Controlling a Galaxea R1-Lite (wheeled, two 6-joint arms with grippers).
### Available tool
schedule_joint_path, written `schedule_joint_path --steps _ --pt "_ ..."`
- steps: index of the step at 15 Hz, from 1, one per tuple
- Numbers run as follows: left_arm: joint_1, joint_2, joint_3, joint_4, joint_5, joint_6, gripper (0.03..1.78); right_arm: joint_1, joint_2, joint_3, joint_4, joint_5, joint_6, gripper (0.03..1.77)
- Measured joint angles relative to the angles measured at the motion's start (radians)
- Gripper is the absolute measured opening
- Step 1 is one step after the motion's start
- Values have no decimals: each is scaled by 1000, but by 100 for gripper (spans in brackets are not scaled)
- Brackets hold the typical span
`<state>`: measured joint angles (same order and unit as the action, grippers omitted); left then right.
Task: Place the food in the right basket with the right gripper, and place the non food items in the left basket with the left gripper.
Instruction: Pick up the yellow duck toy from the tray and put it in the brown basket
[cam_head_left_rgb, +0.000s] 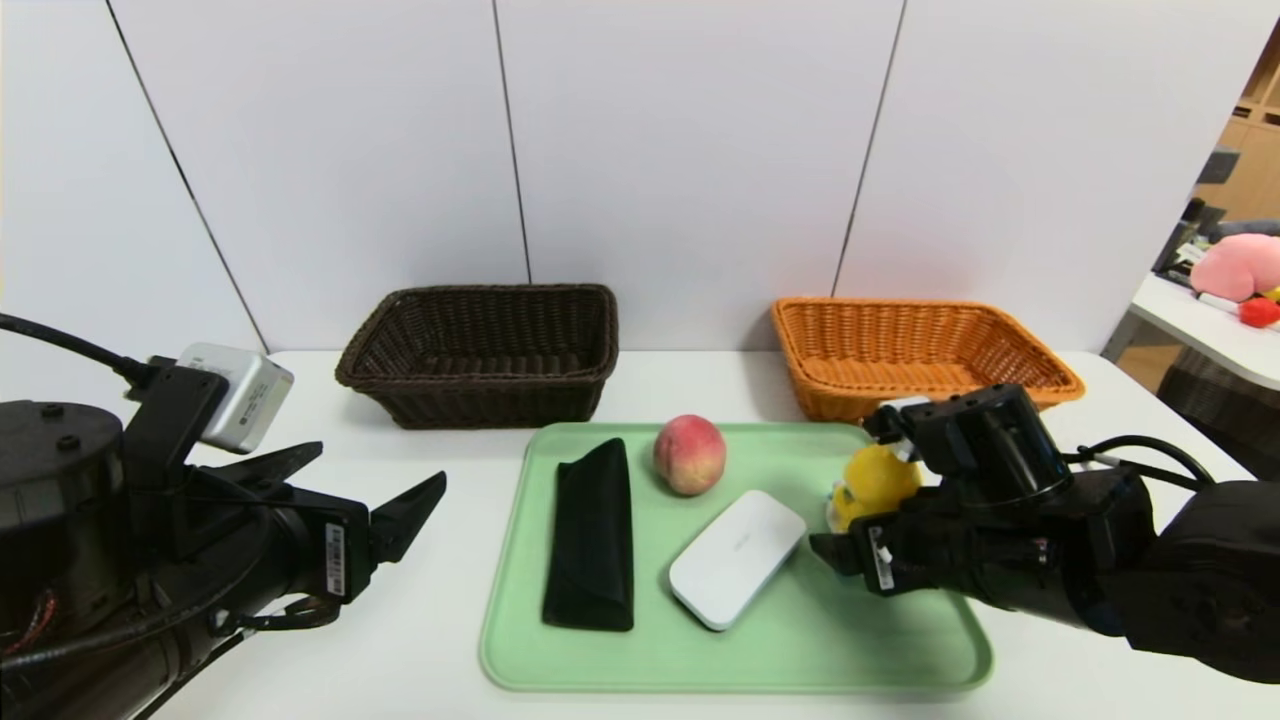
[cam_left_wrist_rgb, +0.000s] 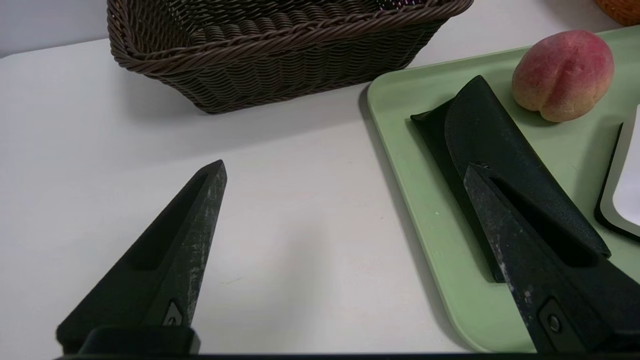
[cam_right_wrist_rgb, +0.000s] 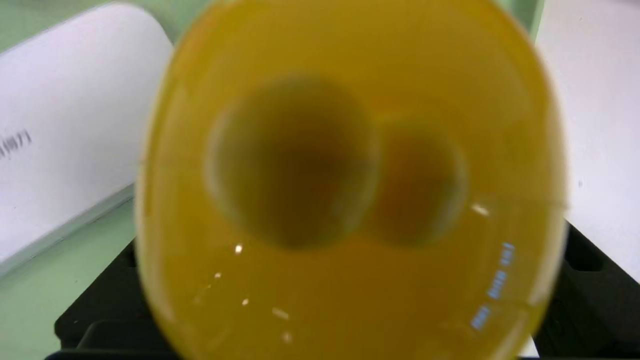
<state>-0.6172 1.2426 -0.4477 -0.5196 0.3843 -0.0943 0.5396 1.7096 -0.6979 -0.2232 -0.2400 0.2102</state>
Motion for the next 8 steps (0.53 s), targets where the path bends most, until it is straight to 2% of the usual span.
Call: schedule_joint_path --steps 8 --pt "-1 -3 2 0 -2 -1 169 -2 26 -8 -25 -2 -19 170"
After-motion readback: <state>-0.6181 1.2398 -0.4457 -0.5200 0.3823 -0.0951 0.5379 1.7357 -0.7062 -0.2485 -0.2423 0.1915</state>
